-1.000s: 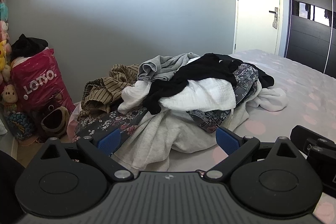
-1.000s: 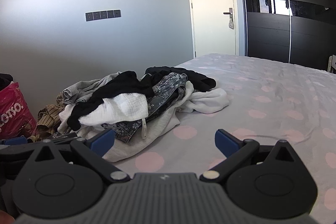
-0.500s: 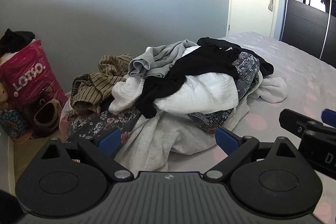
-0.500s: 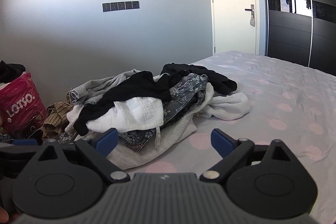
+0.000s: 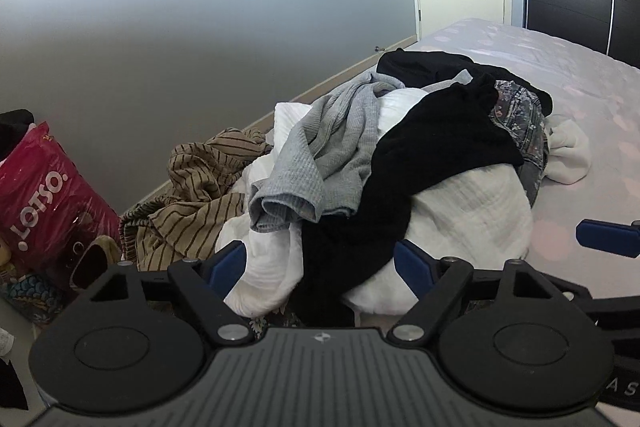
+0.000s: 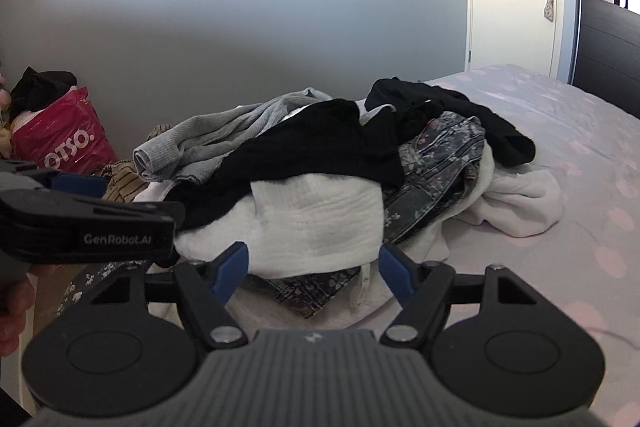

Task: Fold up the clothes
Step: 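Reach into the pile and close the right gripper on the white muslin blanket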

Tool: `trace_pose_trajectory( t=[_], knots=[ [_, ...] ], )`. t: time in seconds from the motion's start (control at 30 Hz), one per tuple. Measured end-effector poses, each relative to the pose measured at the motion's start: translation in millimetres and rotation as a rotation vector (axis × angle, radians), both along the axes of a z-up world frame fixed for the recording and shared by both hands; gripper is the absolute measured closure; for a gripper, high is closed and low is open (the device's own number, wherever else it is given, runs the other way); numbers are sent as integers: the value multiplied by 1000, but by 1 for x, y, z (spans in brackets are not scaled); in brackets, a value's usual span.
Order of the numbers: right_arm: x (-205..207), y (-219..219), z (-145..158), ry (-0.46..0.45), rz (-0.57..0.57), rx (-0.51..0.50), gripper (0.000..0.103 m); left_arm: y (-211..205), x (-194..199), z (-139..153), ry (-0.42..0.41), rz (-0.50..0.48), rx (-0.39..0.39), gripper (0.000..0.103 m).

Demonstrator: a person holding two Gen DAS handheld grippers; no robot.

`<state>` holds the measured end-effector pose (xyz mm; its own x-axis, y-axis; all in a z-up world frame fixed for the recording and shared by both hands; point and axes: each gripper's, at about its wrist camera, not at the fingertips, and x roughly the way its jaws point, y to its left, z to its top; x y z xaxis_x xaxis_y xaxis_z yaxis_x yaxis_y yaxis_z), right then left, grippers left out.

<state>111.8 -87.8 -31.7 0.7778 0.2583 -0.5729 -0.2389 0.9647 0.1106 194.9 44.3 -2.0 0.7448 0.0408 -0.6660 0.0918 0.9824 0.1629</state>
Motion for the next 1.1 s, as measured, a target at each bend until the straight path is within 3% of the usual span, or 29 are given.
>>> trace_pose_trajectory(
  t=[0.17,0.27,0.37,0.4,0.47,0.53,0.57,0.63,0.73,0.93,1.1],
  knots=[
    [40,19,-16,43,44,-21,29,9,26,-16,25,14,-3,30],
    [60,29,-25,66,64,-43,39,11,33,-23,39,13,-3,30],
    [70,37,-31,78,69,-62,41,9,38,-24,38,6,11,31],
    [72,39,-32,76,71,-68,45,7,38,-23,41,1,13,35],
    [73,42,-32,65,67,-88,64,4,39,-21,51,-12,4,45],
    [72,43,-29,59,71,-111,91,4,39,-17,59,-16,-16,60],
    [71,43,-28,60,75,-111,94,4,40,-16,62,-16,-24,63],
    [67,41,-23,48,68,-121,97,7,40,-14,55,-7,-21,78],
    [58,35,-14,12,45,-130,98,17,43,-11,53,19,-56,89],
    [38,20,17,-90,-3,-191,99,27,35,12,-50,50,-64,92],
    [27,0,49,-188,-116,-255,100,31,25,31,-74,38,-108,93]
  ],
)
